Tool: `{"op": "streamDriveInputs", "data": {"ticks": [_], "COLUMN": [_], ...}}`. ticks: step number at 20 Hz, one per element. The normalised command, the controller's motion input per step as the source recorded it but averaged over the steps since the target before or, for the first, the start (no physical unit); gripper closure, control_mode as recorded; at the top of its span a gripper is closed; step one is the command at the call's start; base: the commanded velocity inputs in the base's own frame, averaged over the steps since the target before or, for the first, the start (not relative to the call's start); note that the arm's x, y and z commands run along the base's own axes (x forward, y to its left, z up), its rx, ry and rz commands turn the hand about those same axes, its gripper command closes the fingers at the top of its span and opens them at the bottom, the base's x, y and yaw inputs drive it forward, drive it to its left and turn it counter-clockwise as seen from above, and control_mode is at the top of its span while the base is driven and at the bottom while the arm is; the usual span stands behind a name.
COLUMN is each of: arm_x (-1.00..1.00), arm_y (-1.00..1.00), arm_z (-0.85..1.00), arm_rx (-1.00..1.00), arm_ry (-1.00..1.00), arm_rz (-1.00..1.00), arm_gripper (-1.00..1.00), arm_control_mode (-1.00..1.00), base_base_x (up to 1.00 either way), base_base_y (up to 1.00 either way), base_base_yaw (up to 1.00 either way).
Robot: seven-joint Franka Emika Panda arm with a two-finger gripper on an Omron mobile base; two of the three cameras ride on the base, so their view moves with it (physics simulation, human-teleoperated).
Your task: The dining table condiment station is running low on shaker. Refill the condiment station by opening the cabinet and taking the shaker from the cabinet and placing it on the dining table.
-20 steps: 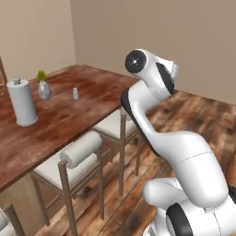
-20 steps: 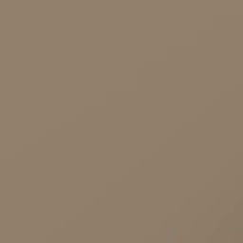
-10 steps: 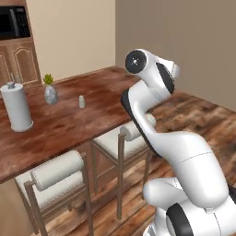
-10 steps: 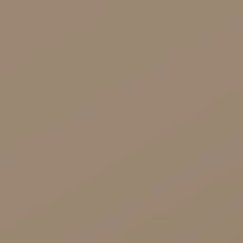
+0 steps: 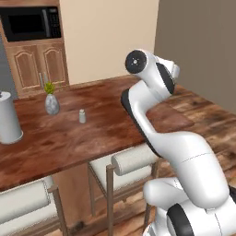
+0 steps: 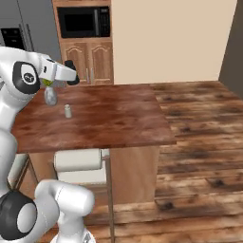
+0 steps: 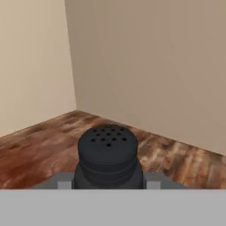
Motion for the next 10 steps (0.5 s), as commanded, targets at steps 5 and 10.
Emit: {"op": "streamDriveInputs", "data": {"ticks": [5, 10], "arm_x": [0.0, -0.06], "arm_y": [0.0, 0.0], "arm_z": [0.0, -0.23], "arm_rx": [0.0, 0.0], "arm_ry": [0.0, -0.03], "arm_rz": [0.0, 0.2], "arm_gripper": [1.0, 1.0], "arm_control_mode": [1.0, -1.0], "base_base_x": [0.72, 0.09], "base_base_y": [-0.43, -0.04], "base_base_yaw": [0.36, 0.2]}}
